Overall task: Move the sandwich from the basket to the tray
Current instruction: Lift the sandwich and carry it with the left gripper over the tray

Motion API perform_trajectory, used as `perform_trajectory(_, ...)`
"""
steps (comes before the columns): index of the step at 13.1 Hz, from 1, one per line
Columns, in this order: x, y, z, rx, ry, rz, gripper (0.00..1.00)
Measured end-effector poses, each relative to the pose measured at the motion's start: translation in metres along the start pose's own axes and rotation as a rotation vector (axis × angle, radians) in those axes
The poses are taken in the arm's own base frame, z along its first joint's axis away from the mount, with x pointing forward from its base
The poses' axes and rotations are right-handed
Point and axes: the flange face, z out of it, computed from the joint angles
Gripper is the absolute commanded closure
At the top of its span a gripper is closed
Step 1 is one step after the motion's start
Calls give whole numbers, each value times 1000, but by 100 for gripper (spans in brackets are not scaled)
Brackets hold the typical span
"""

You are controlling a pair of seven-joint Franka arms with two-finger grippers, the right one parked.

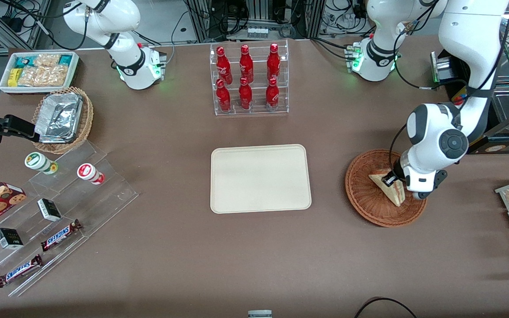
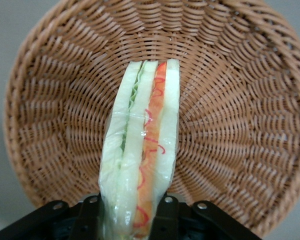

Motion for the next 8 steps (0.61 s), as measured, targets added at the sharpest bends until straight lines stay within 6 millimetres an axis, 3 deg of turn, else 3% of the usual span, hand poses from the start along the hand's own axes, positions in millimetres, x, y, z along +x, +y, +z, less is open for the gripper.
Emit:
perform_trajectory(4, -1, 37, -74, 19, -21, 53, 100)
perform_trajectory(6, -28, 66, -85, 17, -15, 161, 100)
perform_trajectory(8, -65, 94, -80, 28, -15, 277, 100)
